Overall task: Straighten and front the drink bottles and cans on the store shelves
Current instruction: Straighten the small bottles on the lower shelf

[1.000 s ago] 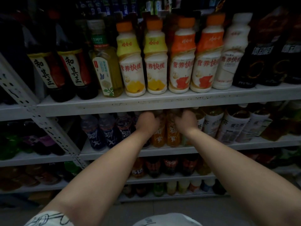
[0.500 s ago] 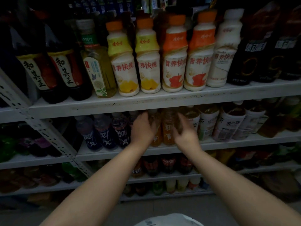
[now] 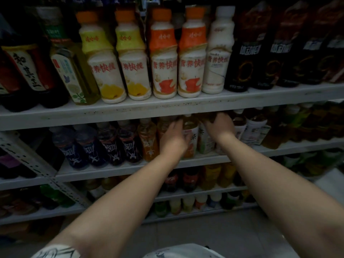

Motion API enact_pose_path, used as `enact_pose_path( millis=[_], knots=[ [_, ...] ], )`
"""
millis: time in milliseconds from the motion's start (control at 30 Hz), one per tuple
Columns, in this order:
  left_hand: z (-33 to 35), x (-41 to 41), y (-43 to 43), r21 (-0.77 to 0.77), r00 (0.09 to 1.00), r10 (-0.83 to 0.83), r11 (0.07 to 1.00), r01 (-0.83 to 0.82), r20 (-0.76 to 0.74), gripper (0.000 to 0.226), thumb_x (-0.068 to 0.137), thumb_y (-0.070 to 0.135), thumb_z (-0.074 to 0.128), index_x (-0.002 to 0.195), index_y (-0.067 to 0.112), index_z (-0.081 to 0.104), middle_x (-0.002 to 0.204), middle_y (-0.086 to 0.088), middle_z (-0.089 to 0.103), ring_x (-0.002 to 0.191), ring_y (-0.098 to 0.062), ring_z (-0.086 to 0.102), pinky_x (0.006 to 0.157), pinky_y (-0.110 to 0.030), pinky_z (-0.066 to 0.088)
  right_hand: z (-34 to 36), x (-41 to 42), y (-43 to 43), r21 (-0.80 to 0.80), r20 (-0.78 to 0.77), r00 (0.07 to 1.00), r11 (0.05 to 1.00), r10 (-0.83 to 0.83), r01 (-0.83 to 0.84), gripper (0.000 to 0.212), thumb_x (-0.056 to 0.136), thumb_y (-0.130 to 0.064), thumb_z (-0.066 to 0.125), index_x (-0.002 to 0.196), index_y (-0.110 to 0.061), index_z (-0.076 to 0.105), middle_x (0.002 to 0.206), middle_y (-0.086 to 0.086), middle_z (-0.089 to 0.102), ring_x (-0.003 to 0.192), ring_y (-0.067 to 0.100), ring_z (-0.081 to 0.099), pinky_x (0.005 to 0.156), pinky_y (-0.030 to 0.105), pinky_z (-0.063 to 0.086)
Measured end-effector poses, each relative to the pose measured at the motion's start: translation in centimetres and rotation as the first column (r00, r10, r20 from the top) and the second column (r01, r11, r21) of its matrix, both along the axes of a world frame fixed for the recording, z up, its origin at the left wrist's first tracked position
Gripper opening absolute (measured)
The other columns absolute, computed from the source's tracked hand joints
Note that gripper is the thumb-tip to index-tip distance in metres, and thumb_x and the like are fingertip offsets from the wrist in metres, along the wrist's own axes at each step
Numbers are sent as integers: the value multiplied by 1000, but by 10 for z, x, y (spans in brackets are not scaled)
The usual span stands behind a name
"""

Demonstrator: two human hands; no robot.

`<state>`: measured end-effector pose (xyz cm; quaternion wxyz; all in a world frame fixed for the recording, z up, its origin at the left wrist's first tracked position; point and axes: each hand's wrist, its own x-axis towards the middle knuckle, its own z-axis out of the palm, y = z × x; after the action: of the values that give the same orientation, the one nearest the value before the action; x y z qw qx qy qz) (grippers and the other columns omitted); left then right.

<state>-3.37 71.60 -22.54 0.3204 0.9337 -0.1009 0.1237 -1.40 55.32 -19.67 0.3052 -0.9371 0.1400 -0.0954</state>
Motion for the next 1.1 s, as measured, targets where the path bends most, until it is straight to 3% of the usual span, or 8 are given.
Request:
enact_pose_path(
  millis=[200,333,533,700,800,933,1033,1100],
  knots=[
    [3,14,-12,152,989,121,982,-108,-82,42,90,35,56,127,20,45,129,-5,50,108,-28,55,76,-35,45,8,15,-1,79,-60,998,997,16,-11,44,82,-41,63,113,-11,62,117,14,61,105,33,56,87,34,46],
    [-5,17,-14,256,984,134,961,-101,-114,51,91,34,55,135,18,36,132,-8,45,104,-30,56,67,-32,40,8,16,-10,86,-96,993,994,75,-67,23,83,-24,62,98,-7,63,109,17,63,97,30,57,77,31,46],
    [-15,18,-14,287,984,124,954,-83,-131,64,90,33,57,143,18,23,130,-12,47,105,-30,57,68,-33,42,16,13,-39,232,-156,949,944,273,-233,44,83,-32,67,123,-16,56,120,2,59,104,20,55,85,31,46],
    [-19,19,-14,275,986,123,957,-88,-113,71,91,32,56,147,22,14,133,-13,45,103,-31,57,66,-33,41,15,12,-39,276,-176,942,933,286,-232,31,85,-33,64,111,-17,62,106,2,66,88,18,61,74,32,52],
    [-19,19,-12,296,987,116,952,-77,-114,73,92,33,53,149,21,9,136,-13,42,103,-31,57,65,-31,38,5,10,-29,331,-50,970,920,240,-210,45,76,-45,72,113,-21,62,107,-4,63,96,16,58,77,27,45],
    [-17,18,-12,294,987,112,953,-74,-115,67,93,31,53,147,18,15,132,-14,45,103,-32,57,66,-32,39,6,17,-31,288,-50,982,944,184,-163,44,86,-39,62,122,-14,57,122,5,59,102,21,54,81,31,45],
    [-17,20,-12,296,988,102,953,-65,-112,64,92,30,54,145,17,19,129,-15,48,101,-33,58,66,-34,44,12,16,-43,279,-95,950,924,298,-262,48,89,-43,57,132,-23,49,128,1,55,108,21,54,85,33,46],
    [-18,22,-12,287,988,93,956,-54,-124,65,92,32,55,145,16,19,129,-15,47,103,-33,58,67,-34,45,12,14,-48,278,-94,929,906,357,-320,46,91,-43,55,133,-27,47,128,-3,54,94,11,58,75,28,50]
  ],
)
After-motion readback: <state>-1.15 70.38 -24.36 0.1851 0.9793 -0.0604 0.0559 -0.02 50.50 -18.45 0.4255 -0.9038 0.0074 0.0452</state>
